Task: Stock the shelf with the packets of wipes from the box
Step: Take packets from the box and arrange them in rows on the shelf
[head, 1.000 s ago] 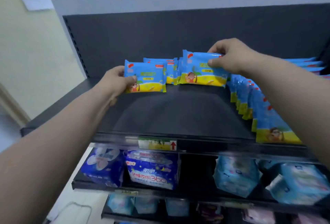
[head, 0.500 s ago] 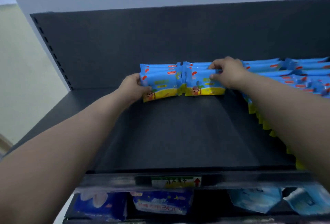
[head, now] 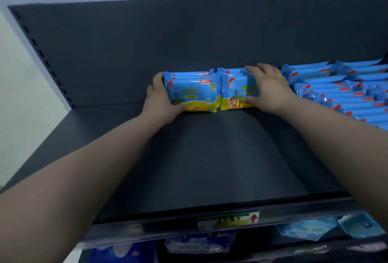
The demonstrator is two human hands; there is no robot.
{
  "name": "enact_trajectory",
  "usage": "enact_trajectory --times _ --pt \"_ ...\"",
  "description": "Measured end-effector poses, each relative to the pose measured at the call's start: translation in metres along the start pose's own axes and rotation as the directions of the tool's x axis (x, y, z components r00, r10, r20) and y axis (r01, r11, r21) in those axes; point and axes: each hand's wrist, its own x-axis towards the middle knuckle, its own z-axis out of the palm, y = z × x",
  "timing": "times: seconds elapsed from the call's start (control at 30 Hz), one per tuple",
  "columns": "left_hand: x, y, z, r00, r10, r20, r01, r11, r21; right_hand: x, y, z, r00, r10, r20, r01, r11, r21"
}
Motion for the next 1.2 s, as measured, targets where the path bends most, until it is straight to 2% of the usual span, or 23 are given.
enact_trajectory --times 0.13,0.33,0.5,0.63,0.83,1.03,1.2 --pt "-0.010 0.006 0.000 0.999 0.045 -0.019 -0.043 0.991 0.125 -0.013 -0.003 -0.001 0.999 0.040 -0.004 -0.040 0.999 -0.013" --pt "-0.032 0.049 0.000 0.932 0.362 -0.032 -0.346 0.911 0.226 -0.053 -0.020 -0.031 0.992 -0.005 -0.129 0.026 0.986 0.164" --pt "-0.088 0.099 0.019 0.854 0.520 -0.025 -0.512 0.848 0.134 -0.116 -0.016 -0.063 0.972 -0.045 -0.232 0.082 0.985 0.150" --pt "-0.137 0.139 0.053 0.757 0.653 -0.031 -0.653 0.757 0.024 -0.179 0.018 -0.087 0.960 -0.046 -0.275 0.076 0.992 0.097" --pt "-0.226 0.210 0.122 0.693 0.720 -0.015 -0.714 0.683 -0.153 -0.302 0.099 -0.125 0.963 0.100 -0.249 -0.094 0.995 0.037" --pt "-0.316 0.281 0.200 0.676 0.709 0.203 -0.672 0.705 -0.225 -0.437 0.183 -0.157 0.919 0.335 -0.209 -0.339 0.941 0.017" --pt "-0.385 0.321 0.263 0.611 0.718 0.333 -0.642 0.696 -0.323 -0.537 0.238 -0.172 0.854 0.485 -0.188 -0.495 0.869 -0.007"
